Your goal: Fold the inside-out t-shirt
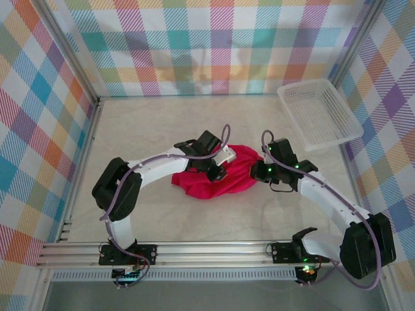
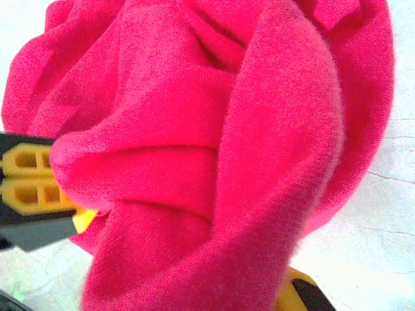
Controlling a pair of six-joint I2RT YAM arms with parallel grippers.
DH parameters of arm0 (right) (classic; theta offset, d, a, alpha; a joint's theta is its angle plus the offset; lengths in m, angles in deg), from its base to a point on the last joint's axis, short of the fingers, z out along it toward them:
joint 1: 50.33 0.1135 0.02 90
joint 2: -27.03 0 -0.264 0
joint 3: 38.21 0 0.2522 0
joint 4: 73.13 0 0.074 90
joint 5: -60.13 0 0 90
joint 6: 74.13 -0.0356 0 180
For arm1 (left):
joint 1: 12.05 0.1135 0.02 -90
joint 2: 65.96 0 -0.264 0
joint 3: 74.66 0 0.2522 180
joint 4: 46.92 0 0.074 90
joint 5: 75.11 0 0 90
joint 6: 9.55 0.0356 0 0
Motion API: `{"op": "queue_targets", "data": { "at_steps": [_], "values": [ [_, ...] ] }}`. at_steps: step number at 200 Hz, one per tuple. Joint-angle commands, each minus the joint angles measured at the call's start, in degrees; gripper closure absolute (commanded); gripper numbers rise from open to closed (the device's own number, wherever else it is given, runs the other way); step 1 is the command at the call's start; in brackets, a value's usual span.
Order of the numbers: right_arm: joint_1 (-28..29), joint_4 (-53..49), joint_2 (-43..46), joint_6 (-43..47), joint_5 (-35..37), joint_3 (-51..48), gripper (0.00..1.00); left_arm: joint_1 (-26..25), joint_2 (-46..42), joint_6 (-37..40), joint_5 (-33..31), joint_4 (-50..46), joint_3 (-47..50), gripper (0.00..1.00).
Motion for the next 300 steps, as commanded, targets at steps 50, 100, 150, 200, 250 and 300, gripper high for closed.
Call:
{"op": "queue_targets", "data": {
  "at_steps": [50,100,150,200,250,300],
  "values": [
    [-4.01,-3.53,0.16,4.03,1.82,5.69,1.0,3.52,-7.54,-6.65,-3.04,-9.43,-10.19,1.0],
    [-6.0,-7.14,-6.92,7.19,-1.34,23.01,1.0,3.52,-20.53,-22.46,-8.84,-9.94,-20.9,1.0],
    [-6.32,-17.84,-11.64,11.24,9.37,29.39,1.0,3.95,-22.6,-29.6,-9.87,-18.1,-23.01,1.0],
    [-6.99,-25.25,-16.41,3.74,31.3,24.28,1.0,8.31,-27.14,-34.51,-13.48,-14.05,-6.49,1.0],
    [-7.88,-21.85,-18.9,7.36,22.15,20.96,0.93,12.72,-25.83,-38.32,-10.59,-9.87,1.9,1.0],
    [-7.71,-13.65,-11.14,7.86,5.03,15.59,0.91,5.38,-20.6,-31.09,-1.48,1.22,4.82,0.58]
  ]
}}
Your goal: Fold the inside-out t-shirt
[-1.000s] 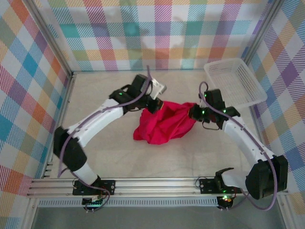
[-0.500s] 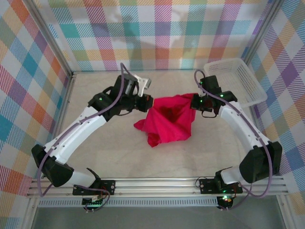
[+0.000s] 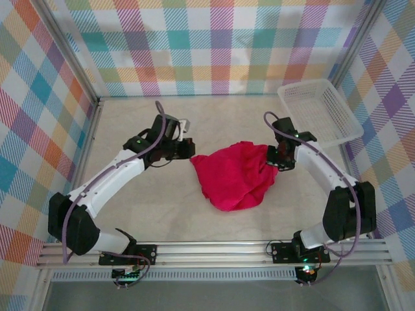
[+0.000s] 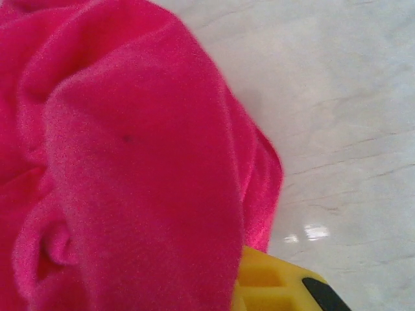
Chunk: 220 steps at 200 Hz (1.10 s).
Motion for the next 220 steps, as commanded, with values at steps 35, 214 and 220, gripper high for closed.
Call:
{"op": "queue_targets", "data": {
  "at_steps": [35,214,220],
  "values": [
    [0.2,6.1,5.68,-1.16,-10.55,-3.52,0.92,-14.73,10.05,12.47,4.32,9.5,-2.51,0.3],
    [-1.09,4.82,3.04,-0.3,-8.65,-3.05,1.0,-26.15,28.86,21.62,-19.19,-6.03,-18.8,1.0],
    [-1.1,4.91,2.95,-0.08,-8.31,-3.32,1.0,-25.8,27.59,21.38,-19.65,-6.69,-19.41,1.0]
  ]
}}
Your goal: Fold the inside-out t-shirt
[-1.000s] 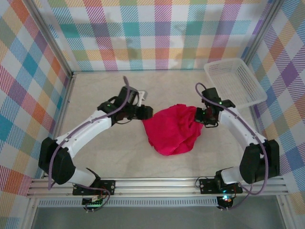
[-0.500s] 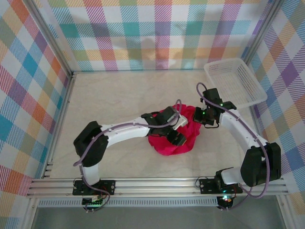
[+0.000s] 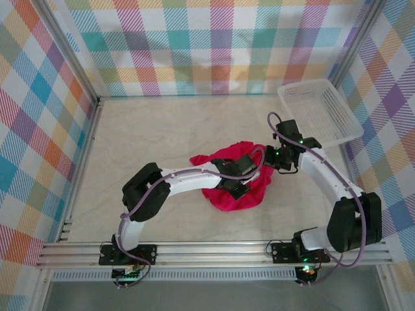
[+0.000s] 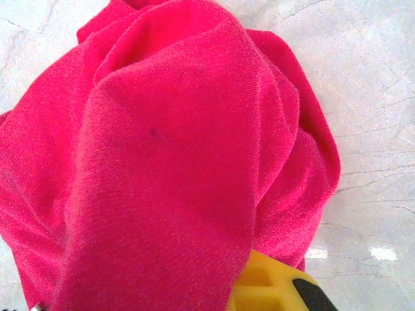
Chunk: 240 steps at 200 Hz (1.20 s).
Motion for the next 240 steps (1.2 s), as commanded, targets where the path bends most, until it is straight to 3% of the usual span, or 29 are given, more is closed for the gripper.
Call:
{"op": "queue_targets", "data": {
  "at_steps": [1,44,89,111,141,157,176,209,240],
  "values": [
    [-0.42,0.47,-0.58,0.84,0.65,-0.43,1.0,1.47,-6.97,-0.14,-3.78,-4.44,-3.08,1.0],
    [-0.96,1.05,-2.23,1.95,2.93,-4.32,1.0,5.44,-17.38,-2.7,-3.82,-5.72,-5.17,1.0],
    [-2.41,-1.71,-2.49,0.79,8.06,-8.6,1.0,10.92,-25.84,-6.39,-8.66,-2.7,3.0,1.0],
    [-2.97,-4.2,-2.84,-0.43,9.94,-8.11,1.0,12.37,-27.64,-9.99,-5.5,-0.52,7.27,1.0],
    [-2.5,-3.41,1.16,-1.91,-0.2,-7.26,0.88,12.4,-25.13,-15.52,3.35,2.75,9.07,1.0],
    [-0.68,-4.46,4.45,-4.18,-0.45,-6.76,0.81,12.34,-22.52,-17.9,6.25,3.41,8.43,1.0],
    [2.33,-6.98,6.46,-6.24,0.97,-5.86,0.79,12.39,-20.19,-19.08,7.88,3.61,7.27,1.0],
    [8.72,-8.49,7.15,-9.32,2.14,-5.93,0.8,12.42,-18.56,-18.81,7.0,2.46,4.82,1.0],
    [14.44,-2.22,6.36,-11.68,-1.81,-6.87,0.84,12.37,-18.32,-17.84,5.69,0.44,2.2,1.0]
  ]
}}
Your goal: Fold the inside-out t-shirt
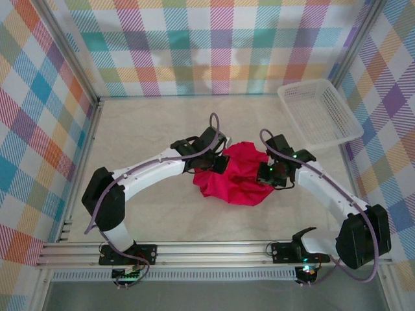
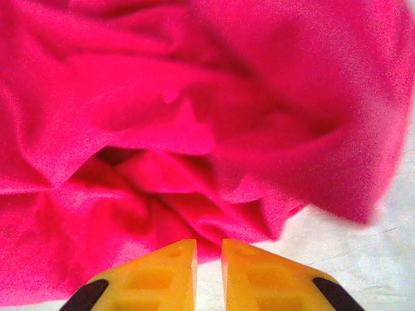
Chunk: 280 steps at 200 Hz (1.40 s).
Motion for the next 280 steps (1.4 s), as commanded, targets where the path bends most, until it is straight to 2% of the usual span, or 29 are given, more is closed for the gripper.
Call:
{"op": "queue_targets", "data": {
  "at_steps": [1,25,63,90,113,154,169,182,190,210,228,258,280],
  "values": [
    [3.4,3.38,-0.65,-3.39,-3.56,-0.29,0.84,0.6,-0.19,-0.17,-0.47,-1.15,-3.91,1.0],
    [5.19,9.95,-5.37,-4.08,-7.07,0.11,0.78,0.68,-1.2,0.81,-2.37,-2.36,-5.27,1.0],
    [4.9,11.1,-17.87,-1.46,0.21,7.03,0.75,1.36,-3.36,2.63,-4.37,-3.79,-5.69,1.0],
    [3.73,9.57,-23.73,-0.61,7.7,12.49,0.51,1.59,-4.2,2.85,-3.76,-4.3,-5.16,1.0],
    [3.49,8.1,-26.72,0.07,10.72,15.07,0.32,1.65,-4.4,2.86,-3.62,-4.48,-4.38,1.0],
    [3.51,9.35,-29.62,0.14,11.15,12.97,0.29,2.2,-4.95,3.2,-3.87,-4.06,-3.22,1.0],
    [3.53,10.7,-30.11,-1.08,9.18,10.99,0.33,2.73,-5.13,3.2,-3.78,-3.78,-3.04,1.0],
    [3.53,12.53,-29.73,-2.25,6.22,9.18,0.41,3.26,-5.04,3.23,-3.58,-3.43,-2.89,1.0],
    [3.53,13.34,-29.26,-2.86,4.81,8.42,0.51,3.73,-4.87,3.2,-3.37,-3.02,-2.75,1.0],
    [3.53,12.22,-26.86,-3.59,3.65,8.55,0.83,4.86,-3.63,2.97,-2.48,-1.23,-2.06,1.0],
    [3.49,8.4,-22.97,-2.42,4.11,11.03,1.0,6.0,-1.21,2.12,-2.17,0.47,-1.85,1.0],
    [3.52,1.35,-14.58,0.59,3.69,18.21,1.0,8.61,4.86,-0.84,-1.75,0.91,-4.06,1.0],
    [3.44,-0.18,-7.22,1.76,-0.8,22.91,1.0,11.54,8.46,-1.46,-1.95,-0.25,-6.2,1.0]
  ]
}}
